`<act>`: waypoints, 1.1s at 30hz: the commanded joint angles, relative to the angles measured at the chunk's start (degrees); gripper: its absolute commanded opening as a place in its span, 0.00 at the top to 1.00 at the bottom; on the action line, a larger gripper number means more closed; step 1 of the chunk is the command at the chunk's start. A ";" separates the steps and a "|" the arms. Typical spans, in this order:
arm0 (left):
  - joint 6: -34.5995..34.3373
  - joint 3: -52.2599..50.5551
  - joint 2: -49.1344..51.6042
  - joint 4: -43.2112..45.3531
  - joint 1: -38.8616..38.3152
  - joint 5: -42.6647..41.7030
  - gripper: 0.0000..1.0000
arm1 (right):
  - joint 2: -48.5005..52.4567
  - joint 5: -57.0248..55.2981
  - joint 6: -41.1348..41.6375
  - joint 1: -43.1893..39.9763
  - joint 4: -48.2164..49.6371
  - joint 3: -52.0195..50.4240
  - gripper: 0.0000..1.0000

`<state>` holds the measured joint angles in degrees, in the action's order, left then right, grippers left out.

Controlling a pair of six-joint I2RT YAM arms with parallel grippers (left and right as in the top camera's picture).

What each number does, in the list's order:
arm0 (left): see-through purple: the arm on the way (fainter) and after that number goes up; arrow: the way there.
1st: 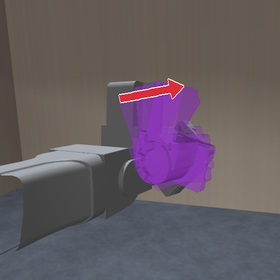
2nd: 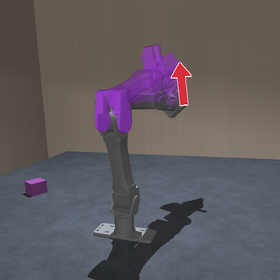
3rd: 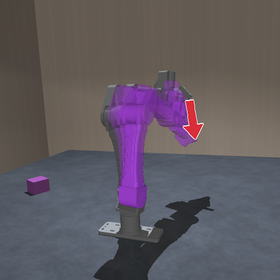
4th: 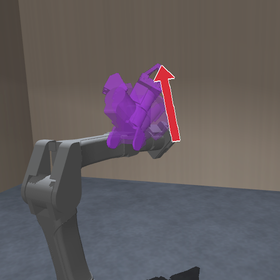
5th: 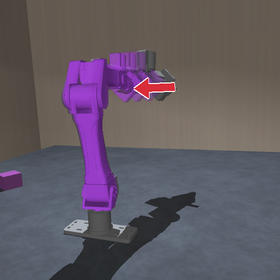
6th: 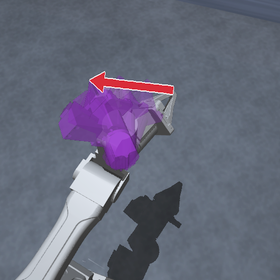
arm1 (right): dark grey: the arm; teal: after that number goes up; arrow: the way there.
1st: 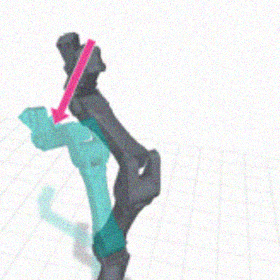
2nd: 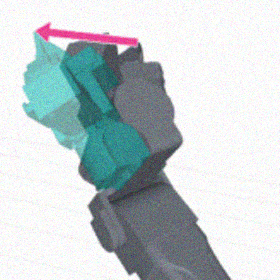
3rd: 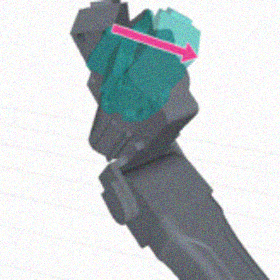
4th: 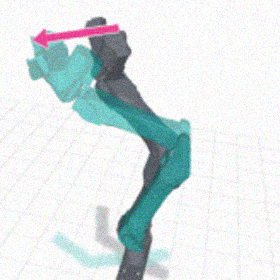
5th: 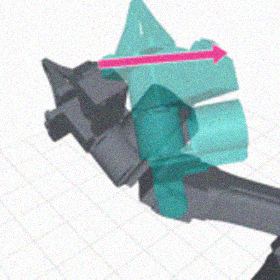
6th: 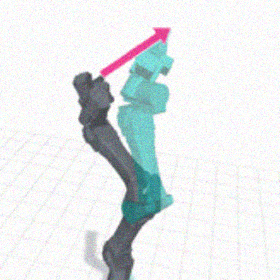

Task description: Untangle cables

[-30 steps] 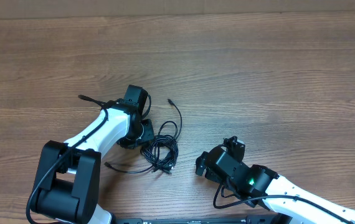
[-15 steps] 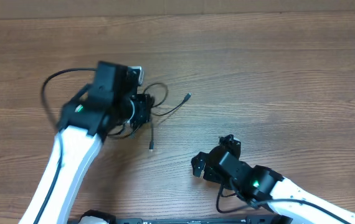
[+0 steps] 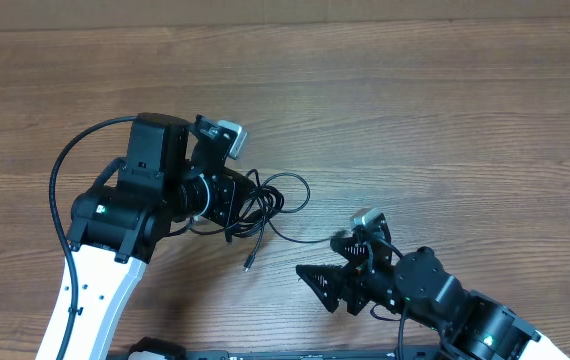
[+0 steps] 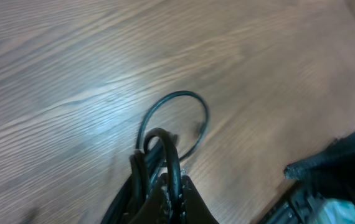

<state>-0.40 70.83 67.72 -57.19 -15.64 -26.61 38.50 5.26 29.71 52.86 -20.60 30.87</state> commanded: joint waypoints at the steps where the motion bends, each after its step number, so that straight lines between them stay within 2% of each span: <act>1: 8.85 0.44 -1.27 -0.50 0.24 -12.44 0.96 | -0.26 2.14 -7.82 -0.09 2.89 1.40 0.15; 4: 14.86 0.44 -1.27 -2.91 0.24 -17.88 0.96 | 1.27 3.82 -15.98 -0.07 4.31 1.40 0.15; 7: 16.79 0.44 -1.25 -5.40 0.24 -18.23 0.96 | 3.45 3.43 -21.14 -0.11 5.81 1.40 0.15; 12: 19.30 0.42 -1.25 -9.01 0.24 -18.25 0.96 | 8.31 -4.85 -22.45 -0.11 10.93 1.40 0.16; 18: 21.57 0.44 -1.27 -10.75 0.24 -20.04 0.96 | 16.28 -5.64 -23.04 -0.11 18.62 1.40 0.17; 21: 25.38 0.44 -1.27 -11.74 0.24 -24.41 0.96 | 19.45 -5.55 -24.24 -0.11 19.89 1.40 0.28; 23: 25.53 0.42 -1.25 -11.76 0.24 -24.68 0.96 | 21.00 -4.17 -24.26 -0.11 20.72 1.40 0.42; 24: 25.55 0.44 -1.25 -11.78 0.24 -24.68 0.96 | 21.42 -3.37 -24.24 -0.11 21.05 1.40 0.53; 25: 25.53 0.44 -1.25 -11.76 0.24 -24.68 0.96 | 21.75 -2.54 -24.24 -0.11 21.29 1.40 0.70; 26: 25.53 0.44 -1.25 -11.69 0.24 -24.68 0.96 | 21.92 -2.12 -24.22 -0.11 21.40 1.40 0.91; 27: 25.49 0.44 -1.27 -11.45 0.24 -24.65 0.96 | 21.94 -2.14 -24.22 -0.11 21.33 1.40 0.96; 30: 23.56 0.44 -1.25 -9.62 0.31 -23.06 0.96 | 21.94 -2.12 -23.08 -0.11 19.39 1.40 0.96; 31: 20.85 0.44 -1.25 -8.28 0.33 -21.11 0.96 | 21.94 -2.12 -21.94 -0.11 18.38 1.40 0.96; 33: 11.19 0.44 -1.25 -4.70 0.42 -12.39 0.96 | 21.88 -1.07 -19.02 -0.11 15.80 1.40 0.96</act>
<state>21.32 70.81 67.72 -65.56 -15.64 -46.44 60.58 2.74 7.53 52.90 -2.20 31.16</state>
